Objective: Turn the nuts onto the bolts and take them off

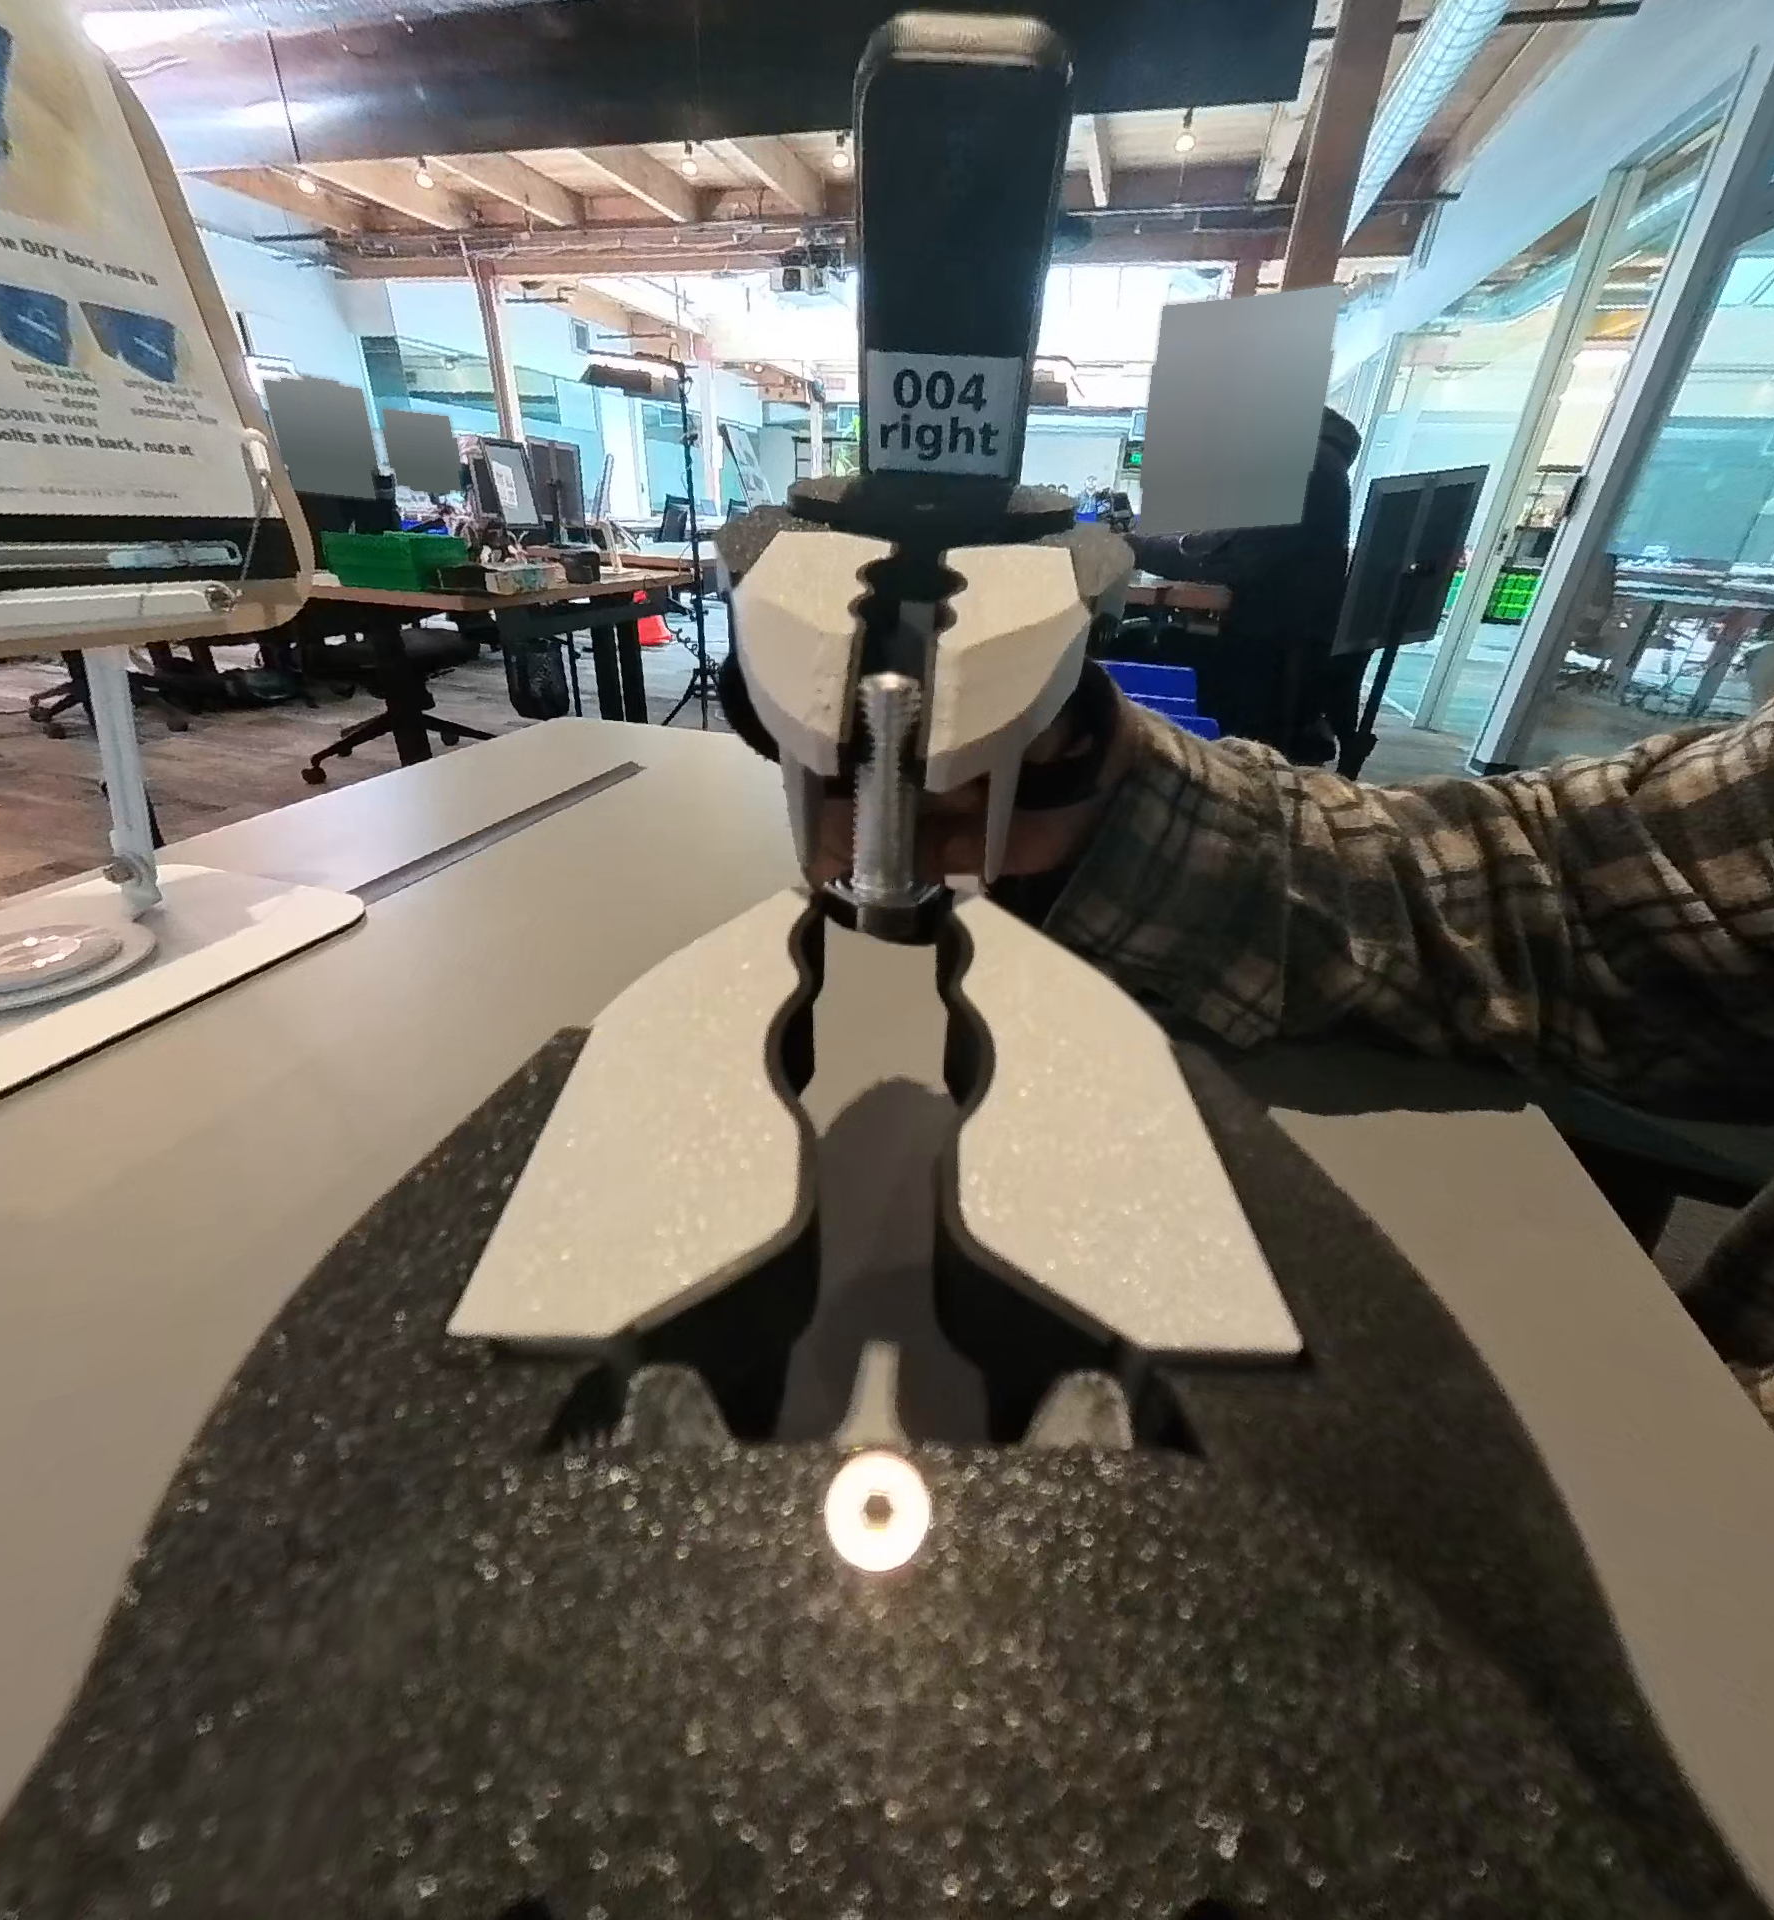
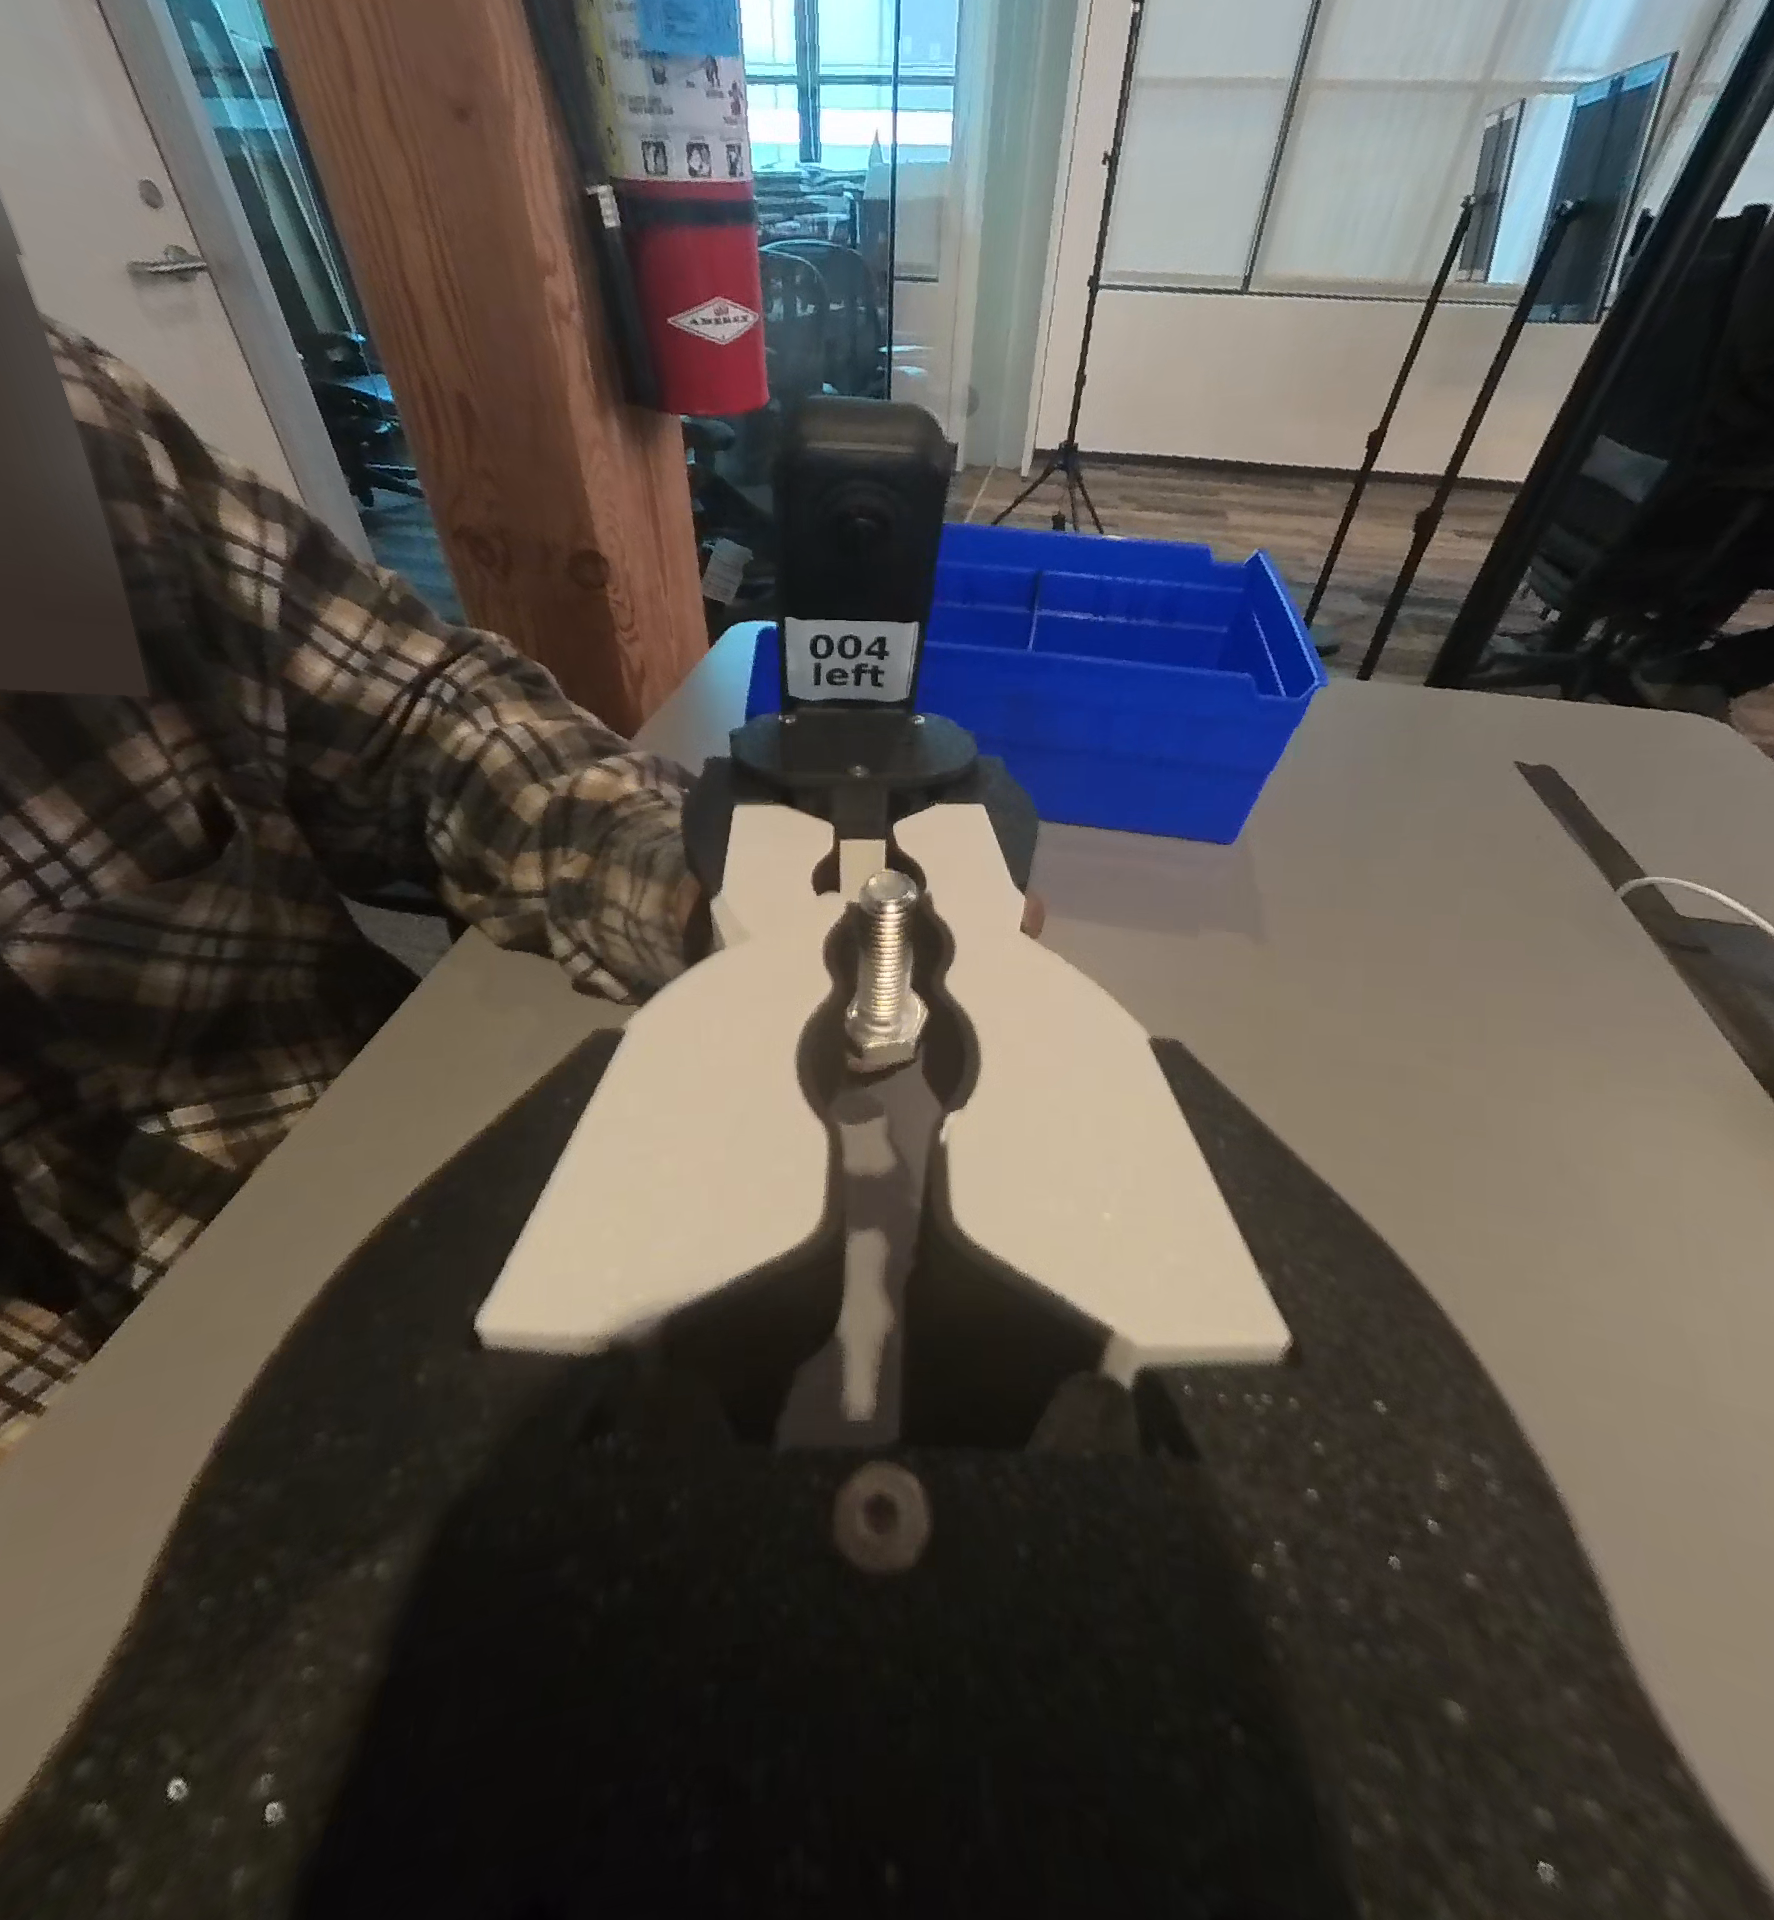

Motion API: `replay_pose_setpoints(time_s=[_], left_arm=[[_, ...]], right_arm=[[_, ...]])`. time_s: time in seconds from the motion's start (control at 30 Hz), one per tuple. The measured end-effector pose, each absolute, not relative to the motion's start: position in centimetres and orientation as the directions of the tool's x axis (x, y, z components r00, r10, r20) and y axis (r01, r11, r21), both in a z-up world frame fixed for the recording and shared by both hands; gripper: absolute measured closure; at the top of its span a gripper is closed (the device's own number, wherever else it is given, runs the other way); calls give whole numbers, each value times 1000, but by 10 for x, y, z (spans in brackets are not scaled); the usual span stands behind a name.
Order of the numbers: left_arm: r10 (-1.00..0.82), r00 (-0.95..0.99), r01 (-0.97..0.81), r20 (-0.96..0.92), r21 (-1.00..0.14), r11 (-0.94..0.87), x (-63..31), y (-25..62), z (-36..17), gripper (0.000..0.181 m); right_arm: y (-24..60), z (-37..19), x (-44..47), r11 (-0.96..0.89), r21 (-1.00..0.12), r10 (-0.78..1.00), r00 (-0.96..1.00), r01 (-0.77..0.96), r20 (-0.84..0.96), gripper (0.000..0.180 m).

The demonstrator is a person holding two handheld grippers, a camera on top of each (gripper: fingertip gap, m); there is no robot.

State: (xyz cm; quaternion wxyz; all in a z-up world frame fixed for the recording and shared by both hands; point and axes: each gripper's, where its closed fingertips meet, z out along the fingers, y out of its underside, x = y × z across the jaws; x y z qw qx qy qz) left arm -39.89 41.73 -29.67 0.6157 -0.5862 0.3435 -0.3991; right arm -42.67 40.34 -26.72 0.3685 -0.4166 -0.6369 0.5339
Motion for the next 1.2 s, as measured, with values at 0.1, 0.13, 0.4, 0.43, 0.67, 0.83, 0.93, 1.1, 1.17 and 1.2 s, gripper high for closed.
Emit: replay_pose_setpoints(time_s=[0.1,0.13,0.4,0.43,0.67,0.83,0.93,1.1,1.17,1.2], left_arm=[[-898,437,106,50,-994,-4,-399,416,-295,161],[-899,435,109,51,-994,-3,-399,416,-294,161],[-902,429,128,57,-992,-2,-400,414,-291,161],[-901,431,123,57,-992,-4,-400,414,-292,161],[-887,460,89,36,-996,6,-401,414,-290,162],[-886,461,82,48,-997,-12,-399,414,-291,162],[-886,458,90,69,-995,-31,-397,414,-292,162],[-881,451,167,144,-983,-75,-405,419,-288,162],[-882,438,206,176,-974,-92,-409,420,-285,162],[-882,436,213,179,-973,-92,-411,420,-285,162]], right_arm=[[403,-268,-426,86,-987,922,-387,139,26,171],[402,-268,-425,87,-986,921,-389,141,25,171],[401,-268,-423,75,-988,917,-398,135,16,171],[402,-268,-423,74,-988,918,-397,134,15,171],[402,-265,-421,44,-994,907,-420,103,-3,171],[402,-262,-422,32,-996,912,-410,79,-3,163],[403,-258,-419,17,-998,911,-413,62,-11,163],[408,-246,-417,3,-1000,924,-381,20,-5,157],[413,-243,-414,-6,-1000,929,-369,8,-9,159],[417,-244,-412,-6,-1000,934,-357,12,-10,160]])
